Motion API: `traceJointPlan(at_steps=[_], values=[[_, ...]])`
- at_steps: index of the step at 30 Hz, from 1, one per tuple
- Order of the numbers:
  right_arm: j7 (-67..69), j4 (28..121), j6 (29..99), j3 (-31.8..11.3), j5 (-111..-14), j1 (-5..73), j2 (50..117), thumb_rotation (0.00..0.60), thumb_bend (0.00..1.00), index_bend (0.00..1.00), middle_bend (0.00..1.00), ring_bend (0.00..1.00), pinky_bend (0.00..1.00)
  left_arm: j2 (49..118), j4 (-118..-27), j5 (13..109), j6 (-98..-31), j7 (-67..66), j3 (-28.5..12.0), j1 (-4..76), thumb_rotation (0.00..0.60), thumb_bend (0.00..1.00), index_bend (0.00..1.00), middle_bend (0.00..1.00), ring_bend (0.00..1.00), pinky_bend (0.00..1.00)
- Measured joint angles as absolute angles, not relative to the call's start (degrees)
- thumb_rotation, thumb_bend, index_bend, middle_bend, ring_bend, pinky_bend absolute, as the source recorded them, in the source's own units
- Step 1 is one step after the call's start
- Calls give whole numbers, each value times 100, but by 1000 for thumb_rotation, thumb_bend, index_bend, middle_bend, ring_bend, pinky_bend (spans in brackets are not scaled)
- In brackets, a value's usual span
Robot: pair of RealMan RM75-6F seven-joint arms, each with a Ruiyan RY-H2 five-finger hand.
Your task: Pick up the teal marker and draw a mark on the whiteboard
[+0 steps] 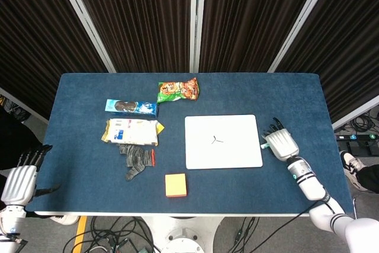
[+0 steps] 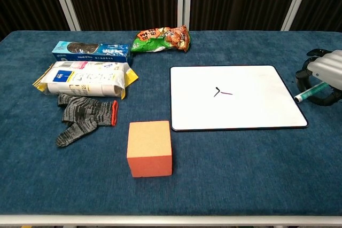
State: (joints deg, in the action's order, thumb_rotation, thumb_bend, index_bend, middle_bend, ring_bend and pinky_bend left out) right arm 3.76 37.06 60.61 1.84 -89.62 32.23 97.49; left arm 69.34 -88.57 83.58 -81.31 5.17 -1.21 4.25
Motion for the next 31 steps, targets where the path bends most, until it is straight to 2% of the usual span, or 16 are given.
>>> traceJointPlan(at_steps=[3, 9, 12, 17, 23, 31], values=[[608, 3508, 6117, 255, -9078, 3232, 9838, 600, 528, 462, 396, 117, 13, 6934, -8872, 8366, -8155, 496, -112, 414, 600, 15, 100, 89, 47, 0], [813, 3406, 6292, 356, -9218, 3189, 9842, 600, 528, 332, 317, 60, 0, 6899, -8921, 8357, -8140, 460, -135, 441, 600, 15, 100, 90, 47, 0], [828, 3453, 6451, 366, -9246, 3133, 9764, 600, 529, 220, 276, 29, 0, 6893, -8933, 8379, -8176, 444, -127, 429, 600, 15, 100, 89, 47, 0], [807, 3819, 6974, 294, -9218, 2930, 9478, 600, 528, 141, 238, 9, 0, 6875, -8949, 8354, -8163, 440, -139, 436, 600, 15, 100, 89, 47, 0], [738, 5132, 7759, 113, -9036, 2467, 8763, 600, 528, 138, 234, 24, 0, 6926, -8928, 8394, -8147, 421, -172, 500, 600, 15, 100, 89, 47, 0], [712, 7714, 8657, 93, -8868, 1602, 7260, 600, 526, 138, 225, 24, 0, 7006, -8936, 8478, -8187, 350, -214, 570, 600, 15, 100, 89, 47, 0]])
